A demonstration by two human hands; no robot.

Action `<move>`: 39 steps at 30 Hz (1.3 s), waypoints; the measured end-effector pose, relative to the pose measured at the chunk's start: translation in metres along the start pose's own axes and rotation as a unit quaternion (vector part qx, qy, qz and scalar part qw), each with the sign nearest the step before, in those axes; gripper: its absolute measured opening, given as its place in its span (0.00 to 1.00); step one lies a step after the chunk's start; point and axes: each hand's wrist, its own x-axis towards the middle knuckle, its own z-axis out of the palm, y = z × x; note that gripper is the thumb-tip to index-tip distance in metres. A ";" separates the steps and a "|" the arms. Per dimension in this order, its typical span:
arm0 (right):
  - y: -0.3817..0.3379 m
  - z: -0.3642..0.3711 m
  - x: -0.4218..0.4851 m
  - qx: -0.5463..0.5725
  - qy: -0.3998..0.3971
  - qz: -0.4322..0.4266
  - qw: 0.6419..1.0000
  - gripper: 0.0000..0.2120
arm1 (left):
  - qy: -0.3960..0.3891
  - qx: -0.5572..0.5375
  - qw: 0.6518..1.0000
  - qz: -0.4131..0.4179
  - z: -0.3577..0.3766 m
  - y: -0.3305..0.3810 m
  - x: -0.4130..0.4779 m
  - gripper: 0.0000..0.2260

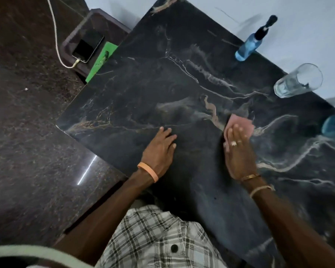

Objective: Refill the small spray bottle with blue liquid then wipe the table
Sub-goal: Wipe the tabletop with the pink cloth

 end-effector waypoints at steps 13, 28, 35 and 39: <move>-0.077 0.000 0.082 0.057 -0.006 0.065 0.996 0.28 | 0.064 -0.040 0.996 -0.055 -0.007 0.020 0.018 0.15; -0.059 0.011 0.046 0.071 -0.020 0.253 0.965 0.30 | 0.055 -0.032 0.997 -0.049 -0.021 -0.006 0.036 0.16; -0.219 0.008 0.119 -0.035 0.009 -0.279 0.960 0.32 | 0.133 -0.022 0.987 -0.092 -0.067 -0.043 0.084 0.18; -0.199 0.007 0.121 -0.035 -0.060 -0.429 0.901 0.26 | 0.123 -0.040 0.987 -0.089 -0.087 -0.055 0.106 0.18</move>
